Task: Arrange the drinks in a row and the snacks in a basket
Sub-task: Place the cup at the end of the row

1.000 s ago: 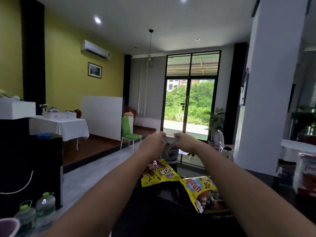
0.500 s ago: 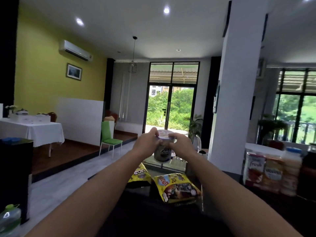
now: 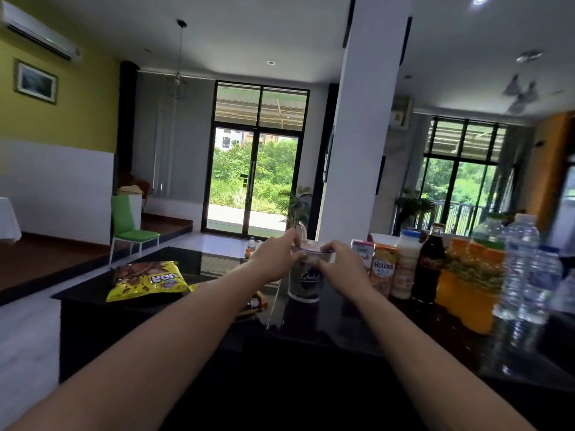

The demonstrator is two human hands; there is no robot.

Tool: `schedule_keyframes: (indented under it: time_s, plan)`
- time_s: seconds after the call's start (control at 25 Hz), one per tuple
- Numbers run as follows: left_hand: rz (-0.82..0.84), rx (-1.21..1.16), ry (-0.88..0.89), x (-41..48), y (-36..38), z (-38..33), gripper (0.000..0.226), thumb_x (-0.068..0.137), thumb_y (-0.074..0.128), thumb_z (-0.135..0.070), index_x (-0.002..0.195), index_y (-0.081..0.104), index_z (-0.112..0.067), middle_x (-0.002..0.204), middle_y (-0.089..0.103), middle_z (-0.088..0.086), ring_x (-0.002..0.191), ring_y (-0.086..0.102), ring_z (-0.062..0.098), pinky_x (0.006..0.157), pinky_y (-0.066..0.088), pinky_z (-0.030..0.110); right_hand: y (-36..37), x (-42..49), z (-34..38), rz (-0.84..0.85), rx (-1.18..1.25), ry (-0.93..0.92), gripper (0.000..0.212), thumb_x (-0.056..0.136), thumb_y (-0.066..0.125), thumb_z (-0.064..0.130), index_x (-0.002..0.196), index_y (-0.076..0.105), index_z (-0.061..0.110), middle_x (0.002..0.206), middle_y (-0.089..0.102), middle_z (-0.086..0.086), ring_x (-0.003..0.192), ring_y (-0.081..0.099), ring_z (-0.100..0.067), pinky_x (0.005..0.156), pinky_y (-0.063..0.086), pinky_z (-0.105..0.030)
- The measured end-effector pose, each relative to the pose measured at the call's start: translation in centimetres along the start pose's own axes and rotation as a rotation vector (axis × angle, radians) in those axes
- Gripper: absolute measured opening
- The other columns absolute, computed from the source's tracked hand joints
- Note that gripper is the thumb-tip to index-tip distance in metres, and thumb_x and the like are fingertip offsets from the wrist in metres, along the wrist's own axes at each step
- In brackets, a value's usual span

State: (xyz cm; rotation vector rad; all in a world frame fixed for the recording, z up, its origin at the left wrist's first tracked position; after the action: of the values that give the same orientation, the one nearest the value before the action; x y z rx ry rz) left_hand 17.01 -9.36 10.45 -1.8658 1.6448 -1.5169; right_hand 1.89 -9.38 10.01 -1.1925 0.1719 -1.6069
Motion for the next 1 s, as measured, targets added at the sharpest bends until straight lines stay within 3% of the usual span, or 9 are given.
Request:
schedule_keyframes:
  time_s: [0.2, 0.36, 0.64, 0.88, 1.0]
  plan:
    - [-0.006, -0.032, -0.038, 1.9, 1.8, 0.4, 0.018, 0.093, 0.056, -0.034, 0.104, 0.048, -0.022, 0.112, 0.066, 0.01, 0.101, 0.062, 0.025, 0.083, 0.051, 0.041, 0.1, 0.9, -1.7, -0.047, -0.021, -0.001, 0.03, 0.086, 0.069, 0.031, 0.11, 0.061, 0.015, 0.112, 0.061, -0.005, 0.088, 0.052, -0.013, 0.073, 0.042, -0.027]
    - [-0.037, -0.019, -0.065, 3.7, 3.3, 0.9, 0.013, 0.094, 0.054, -0.036, 0.102, 0.048, -0.028, 0.116, 0.067, 0.002, 0.091, 0.063, 0.021, 0.075, 0.05, 0.036, 0.8, 2.2, -2.4, -0.073, -0.084, 0.009, 0.024, 0.089, 0.064, 0.029, 0.107, 0.057, 0.014, 0.109, 0.056, -0.006, 0.086, 0.057, -0.018, 0.072, 0.053, -0.034]
    - [-0.057, -0.11, -0.082, 6.0, 6.0, 1.0, 0.013, 0.094, 0.051, -0.034, 0.105, 0.048, -0.028, 0.116, 0.067, 0.005, 0.093, 0.063, 0.024, 0.082, 0.051, 0.043, 1.0, 3.8, -4.7, -0.108, -0.168, 0.049, 0.036, 0.093, 0.058, 0.032, 0.123, 0.053, 0.015, 0.11, 0.058, -0.007, 0.09, 0.06, -0.024, 0.076, 0.056, -0.044]
    - [-0.04, -0.101, -0.063, 6.5, 6.8, 0.7, 0.015, 0.097, 0.047, -0.032, 0.11, 0.045, -0.026, 0.115, 0.068, 0.005, 0.084, 0.064, 0.025, 0.077, 0.052, 0.04, 0.8, 3.9, -5.2, -0.12, -0.159, 0.047, 0.022, 0.093, 0.058, 0.033, 0.107, 0.056, 0.016, 0.106, 0.061, -0.004, 0.09, 0.062, -0.023, 0.076, 0.056, -0.044]
    - [0.002, 0.008, -0.035, 6.0, 6.5, 0.5, 0.025, 0.098, 0.044, -0.034, 0.122, 0.043, -0.027, 0.122, 0.063, 0.007, 0.097, 0.062, 0.025, 0.078, 0.049, 0.038, 0.7, 3.6, -5.2, -0.096, -0.176, 0.053, 0.024, 0.094, 0.055, 0.029, 0.115, 0.056, 0.018, 0.118, 0.06, -0.005, 0.099, 0.062, -0.024, 0.08, 0.055, -0.045]
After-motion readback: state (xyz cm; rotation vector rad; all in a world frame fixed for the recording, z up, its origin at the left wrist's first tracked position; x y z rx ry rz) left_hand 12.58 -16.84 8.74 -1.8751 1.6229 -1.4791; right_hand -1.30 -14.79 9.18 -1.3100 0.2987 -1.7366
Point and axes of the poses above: each hand's wrist, its own x-axis towards the middle knuckle, its own y-axis out of the palm, z = x × y, the point moved 7 cm from there along x, towards the middle knuckle
